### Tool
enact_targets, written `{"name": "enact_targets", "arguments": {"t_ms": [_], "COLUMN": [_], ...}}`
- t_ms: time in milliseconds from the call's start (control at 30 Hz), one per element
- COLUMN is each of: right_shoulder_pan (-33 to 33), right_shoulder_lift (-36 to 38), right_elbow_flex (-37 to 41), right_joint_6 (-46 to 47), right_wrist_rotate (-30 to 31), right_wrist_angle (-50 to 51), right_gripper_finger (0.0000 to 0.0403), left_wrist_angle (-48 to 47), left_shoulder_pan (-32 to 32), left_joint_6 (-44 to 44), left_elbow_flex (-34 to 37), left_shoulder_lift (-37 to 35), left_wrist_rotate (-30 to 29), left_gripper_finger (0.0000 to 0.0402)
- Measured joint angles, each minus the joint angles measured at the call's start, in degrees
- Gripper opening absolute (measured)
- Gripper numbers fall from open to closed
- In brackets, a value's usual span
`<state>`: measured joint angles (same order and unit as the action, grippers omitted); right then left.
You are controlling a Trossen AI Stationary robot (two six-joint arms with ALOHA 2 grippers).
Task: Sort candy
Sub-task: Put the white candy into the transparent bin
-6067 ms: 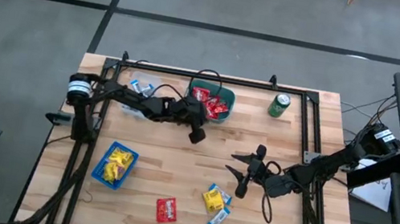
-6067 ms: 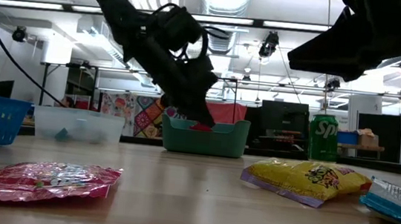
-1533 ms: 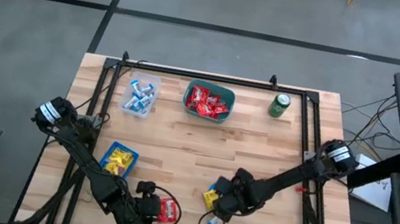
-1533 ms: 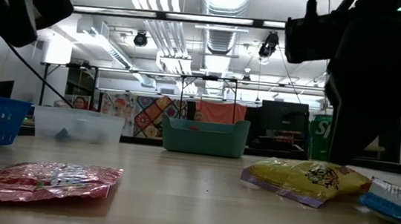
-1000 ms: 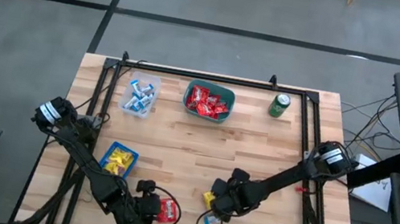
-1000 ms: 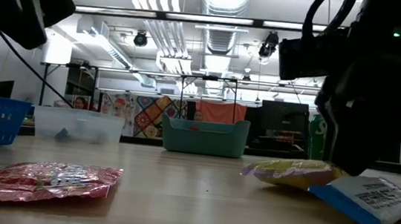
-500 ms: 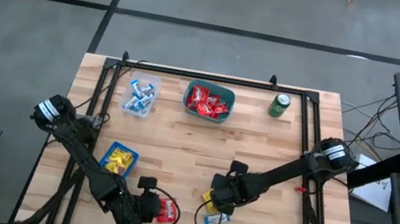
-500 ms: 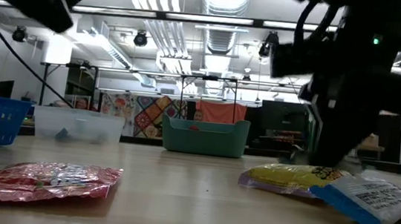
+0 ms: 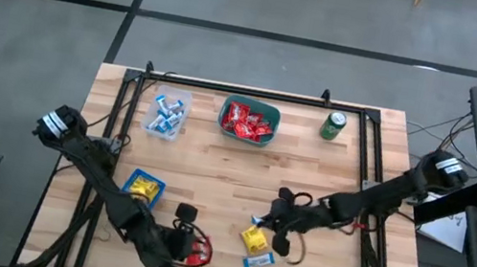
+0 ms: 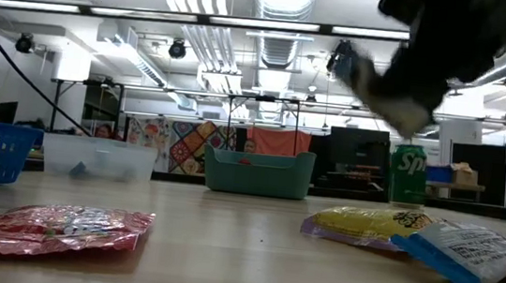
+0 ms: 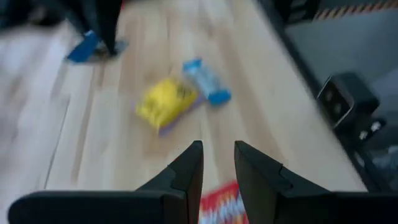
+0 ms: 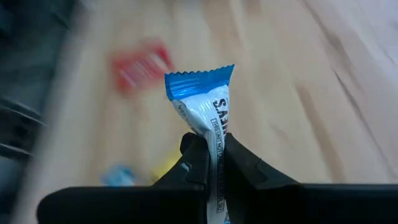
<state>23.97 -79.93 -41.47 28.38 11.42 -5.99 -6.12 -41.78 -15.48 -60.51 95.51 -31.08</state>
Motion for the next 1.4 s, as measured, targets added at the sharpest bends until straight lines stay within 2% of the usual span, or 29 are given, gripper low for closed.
{"name": "enact_targets", "arguments": {"t_ms": [133,233,333,433,667,800,1000,1167,1300,1400], "right_shoulder_pan": [-0.18,-0.07,0.16,0.14,0.01,-0.01,-0.01,-0.01,-0.02,-0.03], "right_shoulder_lift": [1.18,-0.02,-1.53,-2.75,-4.51,-4.43,-4.28,-4.28,-4.28,-4.28], "right_elbow_flex": [6.94,8.89,9.31,8.50,5.41,4.27,2.97,1.62,1.01,0.85], "right_joint_6": [-2.42,-4.44,-7.09,-8.95,-11.97,-13.64,-16.69,-18.89,-20.00,-20.91], "right_wrist_rotate": [-3.40,-5.94,-7.76,-8.28,-10.56,-12.21,-14.96,-15.04,-15.04,-15.04], "right_wrist_angle": [-22.35,-32.44,-36.26,-35.97,-36.60,-36.18,-34.40,-31.16,-30.10,-30.16], "right_gripper_finger": [0.0015,0.0015,0.0015,0.0015,0.0015,0.0015,0.0015,0.0015,0.0015,0.0015], "left_wrist_angle": [15.88,28.35,41.00,49.28,53.78,57.12,59.80,60.61,61.16,61.51], "left_shoulder_pan": [1.92,4.03,5.79,6.94,9.09,9.62,10.47,11.61,13.10,14.38], "left_joint_6": [6.80,6.29,10.53,14.40,18.13,21.89,23.79,23.26,22.18,22.58], "left_elbow_flex": [5.97,9.51,11.79,12.39,10.58,9.52,9.57,9.62,9.62,9.53], "left_shoulder_lift": [-1.04,-1.01,0.00,1.41,5.95,8.05,8.15,8.32,8.35,8.35], "left_wrist_rotate": [-0.42,-6.76,-6.91,-4.67,-4.40,-4.31,-3.25,4.77,5.84,10.96], "left_gripper_finger": [0.0075,0.0075,0.0081,0.0100,0.0166,0.0190,0.0196,0.0196,0.0196,0.0196]}}
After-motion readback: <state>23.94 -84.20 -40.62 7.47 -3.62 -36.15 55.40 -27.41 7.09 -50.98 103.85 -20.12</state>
